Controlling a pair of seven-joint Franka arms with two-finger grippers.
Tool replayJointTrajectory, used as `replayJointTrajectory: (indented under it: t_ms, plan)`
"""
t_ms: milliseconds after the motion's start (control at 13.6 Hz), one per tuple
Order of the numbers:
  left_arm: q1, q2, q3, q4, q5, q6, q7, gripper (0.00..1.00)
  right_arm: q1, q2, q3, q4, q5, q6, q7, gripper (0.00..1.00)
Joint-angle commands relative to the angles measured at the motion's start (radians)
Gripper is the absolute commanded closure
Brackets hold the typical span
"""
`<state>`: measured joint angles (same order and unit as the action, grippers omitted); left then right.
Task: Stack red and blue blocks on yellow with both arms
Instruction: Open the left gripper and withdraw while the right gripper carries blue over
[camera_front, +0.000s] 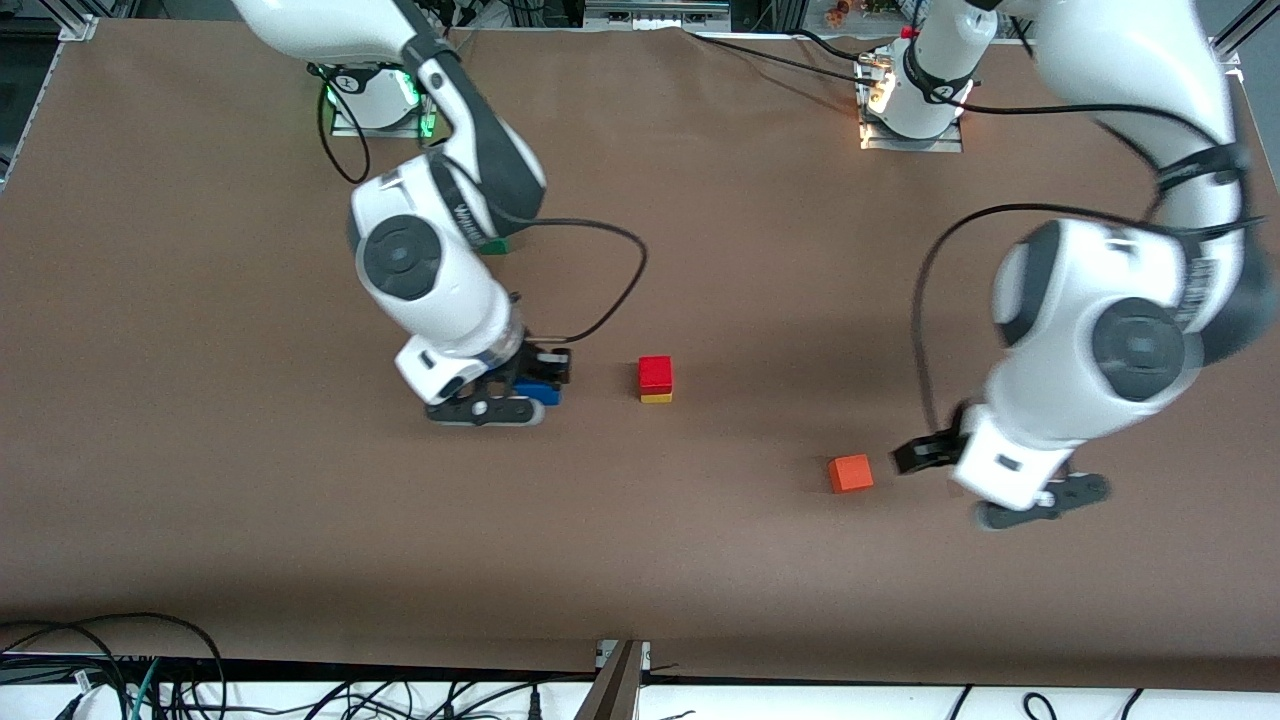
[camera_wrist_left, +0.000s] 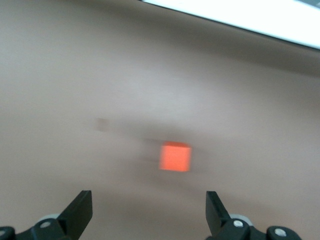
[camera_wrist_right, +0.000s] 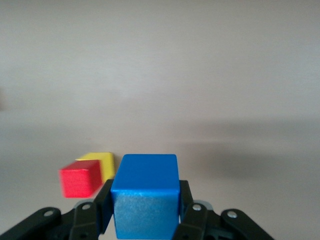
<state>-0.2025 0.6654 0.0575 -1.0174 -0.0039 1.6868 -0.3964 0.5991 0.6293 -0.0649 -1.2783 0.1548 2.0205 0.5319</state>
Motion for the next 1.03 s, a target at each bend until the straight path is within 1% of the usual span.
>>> replayJointTrajectory:
  t_ms: [0, 74, 221, 368, 515, 589, 957]
  plan:
    - [0.115, -0.065, -0.019, -0.016, 0.004, -0.07, 0.198, 0.0, 0.071, 0.101, -0.012, 0.15, 0.009, 0.006, 0.068, 0.75]
    - [0.142, -0.107, -0.018, -0.03, 0.004, -0.081, 0.278, 0.0, 0.103, 0.127, -0.015, 0.169, 0.005, 0.014, 0.104, 0.75]
    - [0.193, -0.225, -0.016, -0.143, 0.004, -0.119, 0.399, 0.0, 0.148, 0.161, -0.019, 0.172, -0.004, 0.082, 0.144, 0.75]
    - [0.213, -0.335, -0.015, -0.261, 0.004, -0.122, 0.455, 0.0, 0.166, 0.173, -0.019, 0.172, -0.027, 0.096, 0.152, 0.75]
    - [0.213, -0.43, -0.015, -0.385, -0.01, -0.119, 0.441, 0.0, 0.166, 0.173, -0.019, 0.168, -0.035, 0.084, 0.149, 0.75]
    - [0.213, -0.45, -0.015, -0.421, -0.024, -0.116, 0.433, 0.0, 0.166, 0.173, -0.019, 0.166, -0.035, 0.074, 0.148, 0.75]
    - [0.219, -0.426, -0.021, -0.408, -0.028, -0.125, 0.433, 0.0, 0.166, 0.171, -0.015, 0.171, -0.031, -0.008, 0.154, 0.76]
